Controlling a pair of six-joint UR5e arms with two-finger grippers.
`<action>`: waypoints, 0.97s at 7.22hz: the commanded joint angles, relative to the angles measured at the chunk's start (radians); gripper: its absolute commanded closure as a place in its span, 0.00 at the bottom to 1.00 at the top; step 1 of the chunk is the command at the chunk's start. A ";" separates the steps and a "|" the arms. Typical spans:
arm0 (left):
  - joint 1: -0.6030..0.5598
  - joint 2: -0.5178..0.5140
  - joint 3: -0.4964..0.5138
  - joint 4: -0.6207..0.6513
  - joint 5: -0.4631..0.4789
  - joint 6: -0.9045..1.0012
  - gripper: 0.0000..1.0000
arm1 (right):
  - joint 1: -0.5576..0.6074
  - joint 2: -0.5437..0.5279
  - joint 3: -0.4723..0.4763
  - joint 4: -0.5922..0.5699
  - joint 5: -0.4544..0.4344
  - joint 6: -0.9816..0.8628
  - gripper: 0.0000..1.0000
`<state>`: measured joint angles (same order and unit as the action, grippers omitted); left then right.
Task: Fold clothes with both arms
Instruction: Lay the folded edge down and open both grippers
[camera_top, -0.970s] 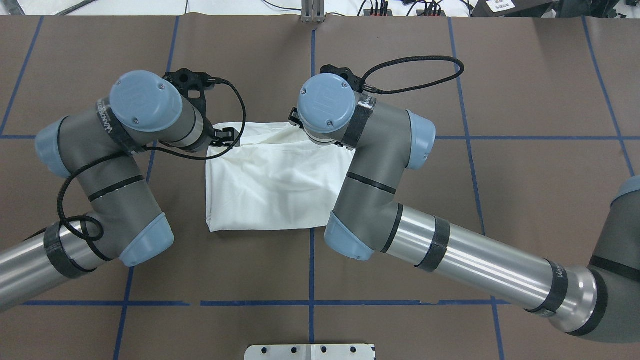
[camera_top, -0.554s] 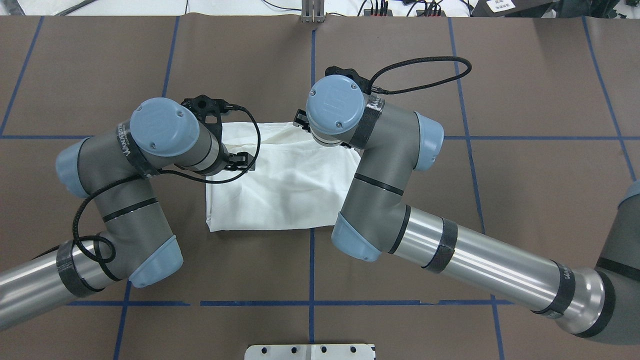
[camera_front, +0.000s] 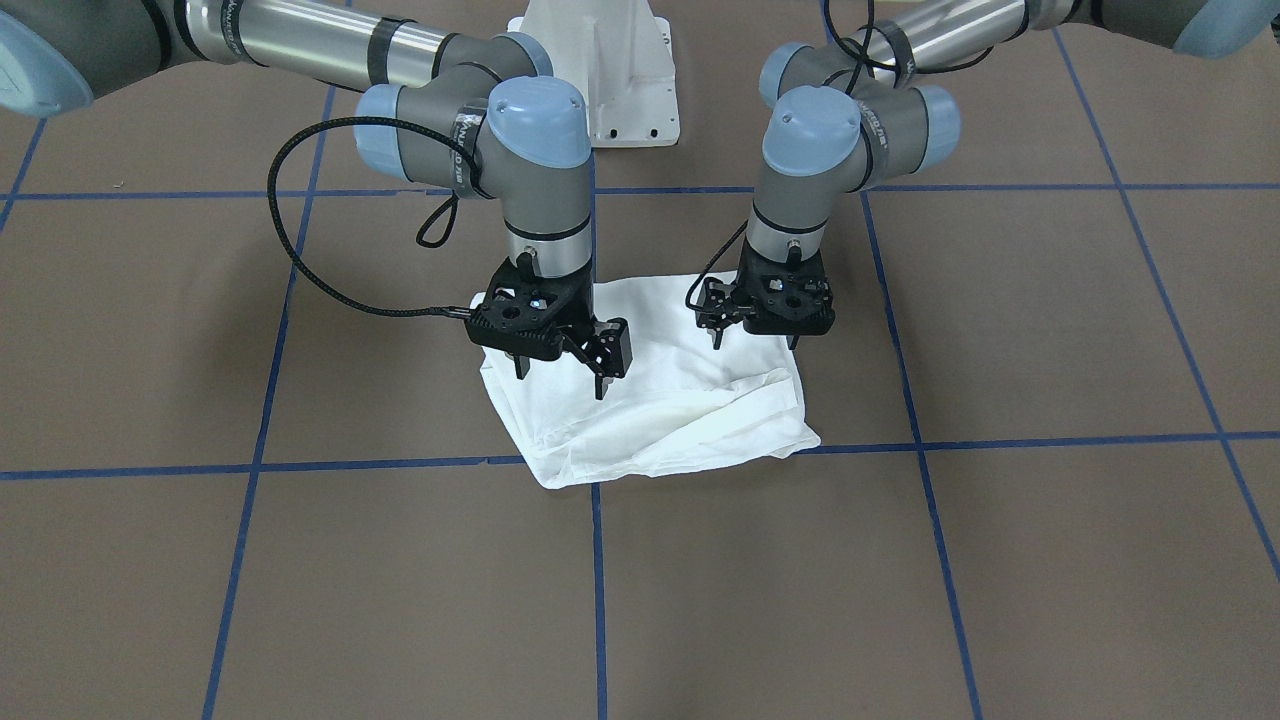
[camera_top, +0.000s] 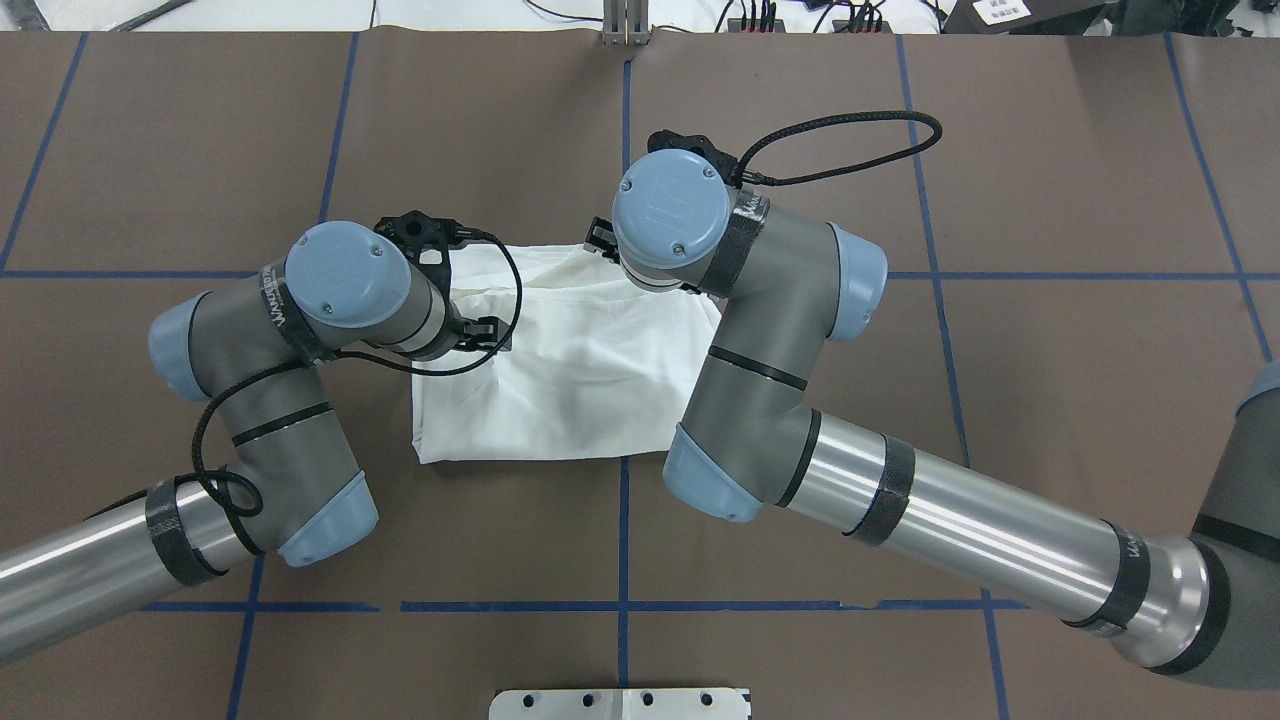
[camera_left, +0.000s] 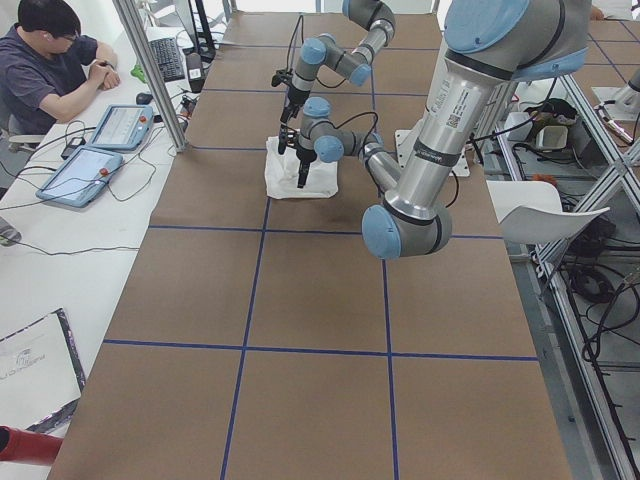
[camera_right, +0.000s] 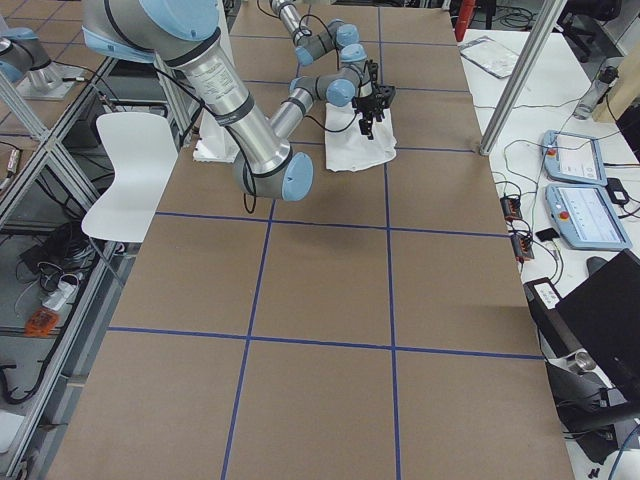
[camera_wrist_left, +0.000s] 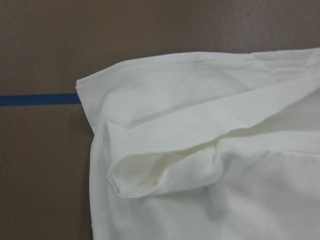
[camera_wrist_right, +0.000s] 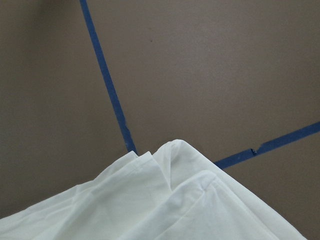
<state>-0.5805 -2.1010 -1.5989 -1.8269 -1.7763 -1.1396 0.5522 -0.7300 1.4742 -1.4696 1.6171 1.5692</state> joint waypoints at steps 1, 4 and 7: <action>-0.019 -0.013 0.062 -0.020 0.005 0.001 0.00 | 0.000 -0.002 0.001 0.025 0.003 0.000 0.00; -0.158 -0.162 0.263 -0.022 0.003 0.041 0.00 | 0.000 -0.005 0.001 0.025 0.003 0.000 0.00; -0.298 -0.198 0.341 -0.023 -0.008 0.257 0.00 | -0.005 -0.003 -0.005 0.025 0.000 0.002 0.00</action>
<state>-0.8190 -2.2909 -1.2745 -1.8513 -1.7767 -0.9873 0.5500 -0.7344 1.4727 -1.4450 1.6185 1.5702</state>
